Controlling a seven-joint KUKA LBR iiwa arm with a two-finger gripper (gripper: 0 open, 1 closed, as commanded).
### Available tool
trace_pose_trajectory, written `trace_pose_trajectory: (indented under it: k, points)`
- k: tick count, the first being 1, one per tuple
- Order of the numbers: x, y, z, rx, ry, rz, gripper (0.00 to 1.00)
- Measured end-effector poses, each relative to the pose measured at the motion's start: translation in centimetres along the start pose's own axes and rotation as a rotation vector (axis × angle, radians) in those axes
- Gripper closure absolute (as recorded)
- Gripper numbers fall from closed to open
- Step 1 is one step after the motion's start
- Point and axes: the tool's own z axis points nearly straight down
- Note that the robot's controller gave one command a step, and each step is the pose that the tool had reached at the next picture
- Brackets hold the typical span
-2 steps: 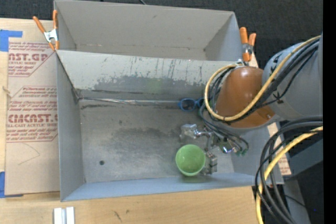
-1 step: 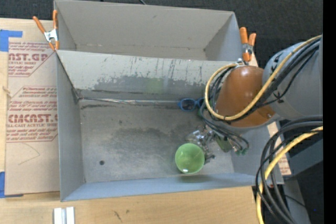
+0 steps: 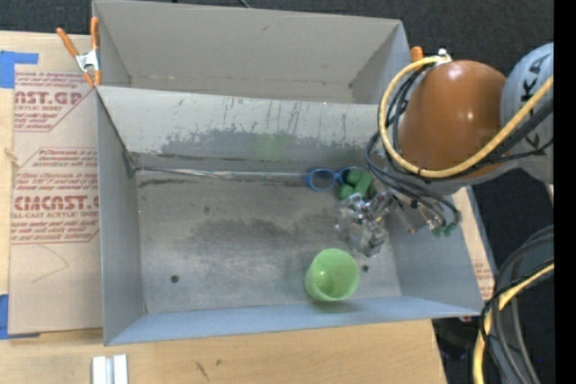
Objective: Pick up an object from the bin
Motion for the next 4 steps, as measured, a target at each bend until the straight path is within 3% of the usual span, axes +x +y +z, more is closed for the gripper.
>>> trace_pose_trajectory:
  k: [1,2,3,4]
  points:
    - [0.1,0.0,0.5,-0.003,0.007,0.000,0.00]
    - [-0.2,3.7,12.1,-0.005,0.003,-0.170,0.00]
    - [3.1,-2.5,12.2,-0.004,0.004,-0.676,0.00]
    - [2.1,-8.1,12.2,-0.006,0.004,-0.683,0.00]
